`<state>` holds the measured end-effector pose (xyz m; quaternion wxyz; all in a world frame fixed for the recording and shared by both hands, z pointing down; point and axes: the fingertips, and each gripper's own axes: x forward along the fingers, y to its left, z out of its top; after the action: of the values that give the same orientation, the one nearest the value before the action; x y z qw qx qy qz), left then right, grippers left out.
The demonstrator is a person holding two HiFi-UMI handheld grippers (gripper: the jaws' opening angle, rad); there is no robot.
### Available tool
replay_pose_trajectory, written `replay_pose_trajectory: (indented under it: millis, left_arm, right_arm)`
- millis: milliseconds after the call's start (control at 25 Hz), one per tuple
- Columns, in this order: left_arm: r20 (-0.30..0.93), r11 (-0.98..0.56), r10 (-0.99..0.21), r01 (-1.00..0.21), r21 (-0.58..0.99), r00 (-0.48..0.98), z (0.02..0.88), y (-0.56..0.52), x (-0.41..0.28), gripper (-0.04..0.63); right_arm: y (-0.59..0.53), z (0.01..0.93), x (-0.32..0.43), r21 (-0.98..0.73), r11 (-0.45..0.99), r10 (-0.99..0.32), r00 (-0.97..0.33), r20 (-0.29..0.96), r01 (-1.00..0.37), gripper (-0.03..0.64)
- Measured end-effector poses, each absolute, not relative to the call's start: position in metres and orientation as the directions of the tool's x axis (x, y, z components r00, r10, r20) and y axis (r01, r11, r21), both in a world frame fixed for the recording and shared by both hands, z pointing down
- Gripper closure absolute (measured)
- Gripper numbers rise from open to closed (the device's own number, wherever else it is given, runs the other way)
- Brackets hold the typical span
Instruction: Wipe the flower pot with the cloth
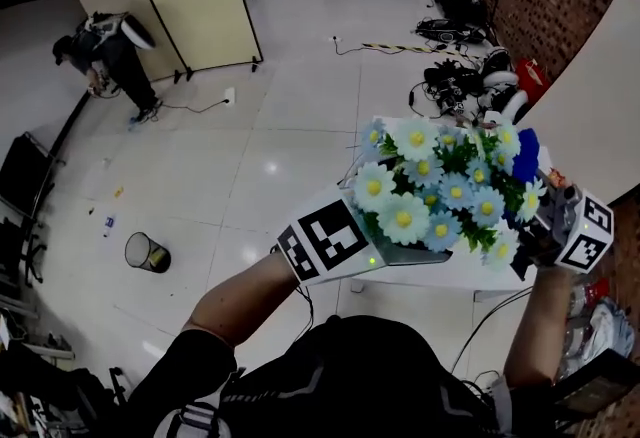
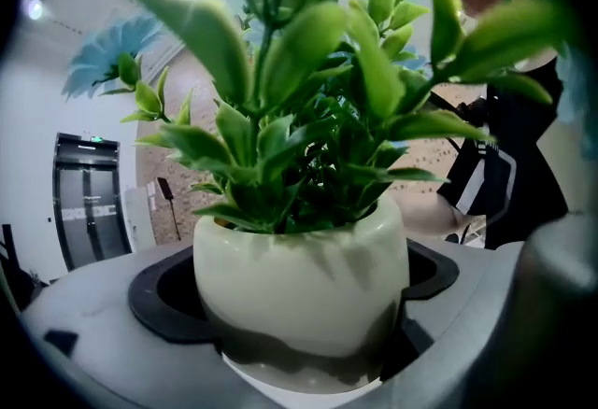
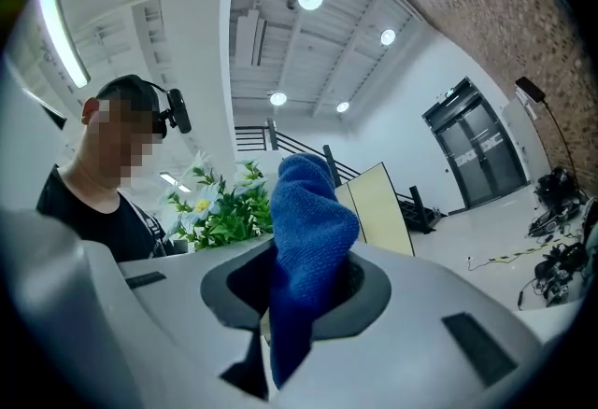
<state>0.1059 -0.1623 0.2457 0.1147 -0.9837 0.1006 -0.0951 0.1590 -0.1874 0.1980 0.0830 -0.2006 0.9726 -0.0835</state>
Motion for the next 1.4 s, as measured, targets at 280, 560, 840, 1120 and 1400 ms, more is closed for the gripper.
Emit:
replay_pose_trajectory:
  millis: [280, 560, 840, 1120, 1400]
  left_arm:
    - [0.205, -0.961, -0.234, -0.195, -0.194, 0.950, 0.252, -0.160, 0.104, 0.014]
    - [0.234, -0.968, -0.227, -0.191, -0.166, 0.945, 0.261, -0.159, 0.106, 0.014]
    - [0.236, -0.968, -0.241, -0.216, -0.127, 0.941, 0.273, -0.171, 0.107, 0.014]
    - [0.242, -0.956, -0.291, -0.291, -0.036, 0.926, 0.279, -0.199, 0.103, 0.014]
    - [0.234, -0.964, -0.261, -0.267, -0.005, 0.937, 0.279, -0.192, 0.105, 0.014]
  right_arm:
    - [-0.209, 0.211, 0.151, -0.197, 0.910, -0.390, -0.916, -0.098, -0.366, 0.548]
    - [-0.206, 0.229, 0.138, -0.225, 0.942, -0.274, -0.959, -0.079, -0.250, 0.548]
    - [-0.177, 0.237, 0.148, -0.212, 0.958, -0.213, -0.975, -0.071, -0.194, 0.548]
    - [-0.146, 0.242, 0.143, -0.184, 0.973, -0.150, -0.988, -0.029, -0.142, 0.548]
    - [-0.208, 0.238, 0.174, -0.235, 0.929, -0.306, -0.950, -0.061, -0.285, 0.548]
